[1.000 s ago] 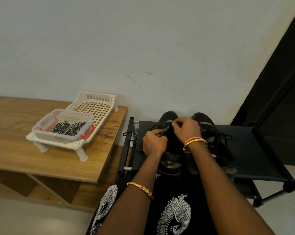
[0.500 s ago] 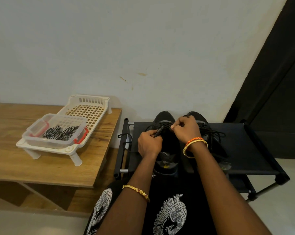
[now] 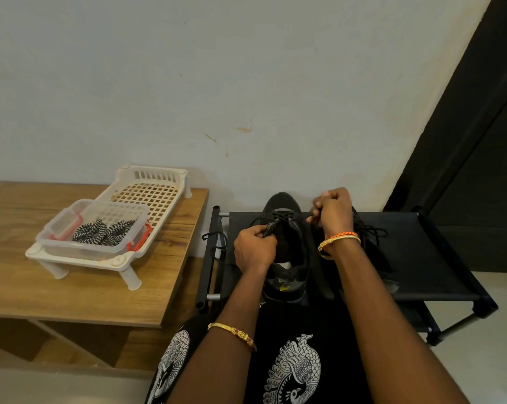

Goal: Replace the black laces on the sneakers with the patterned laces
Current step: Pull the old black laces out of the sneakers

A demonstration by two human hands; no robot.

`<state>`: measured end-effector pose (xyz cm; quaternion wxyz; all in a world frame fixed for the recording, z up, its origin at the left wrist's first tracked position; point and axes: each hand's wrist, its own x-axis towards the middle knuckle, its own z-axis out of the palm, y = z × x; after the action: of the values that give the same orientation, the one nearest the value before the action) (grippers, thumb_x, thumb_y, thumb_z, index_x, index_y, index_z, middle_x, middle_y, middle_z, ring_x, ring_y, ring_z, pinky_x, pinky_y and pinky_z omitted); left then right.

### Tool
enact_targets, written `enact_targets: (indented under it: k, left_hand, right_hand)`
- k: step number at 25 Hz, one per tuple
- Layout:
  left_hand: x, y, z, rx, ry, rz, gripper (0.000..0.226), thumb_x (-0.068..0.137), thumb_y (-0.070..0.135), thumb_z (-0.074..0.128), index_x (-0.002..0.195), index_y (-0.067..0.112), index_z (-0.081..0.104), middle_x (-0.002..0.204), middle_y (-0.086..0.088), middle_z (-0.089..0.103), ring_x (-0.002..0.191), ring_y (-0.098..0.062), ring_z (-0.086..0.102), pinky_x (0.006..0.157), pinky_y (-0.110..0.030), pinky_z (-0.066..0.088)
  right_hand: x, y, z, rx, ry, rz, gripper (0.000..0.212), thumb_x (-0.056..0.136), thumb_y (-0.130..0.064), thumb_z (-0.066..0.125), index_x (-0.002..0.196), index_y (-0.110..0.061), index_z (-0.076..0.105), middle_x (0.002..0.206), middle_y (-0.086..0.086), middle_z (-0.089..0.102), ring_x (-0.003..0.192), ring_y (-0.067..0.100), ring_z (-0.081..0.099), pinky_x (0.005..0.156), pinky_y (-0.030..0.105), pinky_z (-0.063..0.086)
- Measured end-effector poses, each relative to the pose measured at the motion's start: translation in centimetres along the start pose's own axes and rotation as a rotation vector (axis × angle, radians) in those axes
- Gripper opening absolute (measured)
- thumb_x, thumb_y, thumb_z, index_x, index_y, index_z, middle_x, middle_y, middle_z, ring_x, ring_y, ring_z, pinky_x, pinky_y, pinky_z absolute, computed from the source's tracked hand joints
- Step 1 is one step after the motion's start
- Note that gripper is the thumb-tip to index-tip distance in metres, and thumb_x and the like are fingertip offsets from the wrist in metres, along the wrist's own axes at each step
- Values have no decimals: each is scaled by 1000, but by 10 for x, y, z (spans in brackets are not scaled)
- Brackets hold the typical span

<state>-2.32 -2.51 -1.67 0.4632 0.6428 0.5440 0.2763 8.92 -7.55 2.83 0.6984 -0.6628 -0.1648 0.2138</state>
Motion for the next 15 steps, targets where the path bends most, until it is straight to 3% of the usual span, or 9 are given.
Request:
enact_targets:
  k: [3, 6, 8, 10, 13, 15]
  left_hand:
    - [-1, 5, -1, 90, -11, 19, 32, 84, 14, 63, 112, 27, 70, 98, 1, 71, 88, -17, 62, 63, -25, 44]
    - [3, 14, -2, 250, -42, 140, 35, 82, 18, 66, 117, 23, 65, 102, 0, 68, 95, -20, 61, 68, -31, 49]
    - [9, 19, -2, 335, -37, 268, 46, 81, 24, 68, 126, 23, 57, 112, -2, 61, 106, -22, 56, 82, -39, 51]
    - [15, 24, 0, 435, -81, 387, 47, 84, 26, 66, 129, 27, 55, 120, -4, 53, 117, -23, 45, 93, -41, 47]
    - [23, 28, 3, 590, -149, 470, 33, 89, 26, 62, 122, 30, 62, 124, -5, 51, 120, -26, 39, 95, -40, 40]
    - [27, 30, 6, 647, -148, 478, 27, 90, 24, 60, 116, 27, 65, 123, -6, 51, 119, -27, 40, 95, -41, 38]
  right_hand:
    - [12, 1, -14, -253, 61, -146, 19, 96, -11, 43, 77, -18, 42, 78, 6, 57, 61, 14, 49, 61, 31, 45]
    - [26, 2, -15, -595, -95, -112, 9, 95, -18, 49, 97, -12, 55, 92, 8, 60, 82, 24, 56, 70, 25, 38]
    - [33, 3, -15, -806, -288, -50, 29, 93, -23, 53, 121, -19, 55, 108, 11, 58, 105, 30, 56, 87, 31, 44]
    - [36, 3, -16, -919, -244, -61, 46, 92, -22, 54, 136, -27, 45, 123, 15, 55, 117, 34, 51, 102, 44, 41]
    - [29, -3, -22, -926, 12, -176, 50, 89, -16, 52, 138, -21, 43, 116, 18, 57, 108, 36, 54, 96, 43, 46]
    - [22, -6, -24, -906, -69, -229, 45, 83, -19, 58, 127, -17, 49, 112, 14, 55, 101, 31, 56, 90, 40, 49]
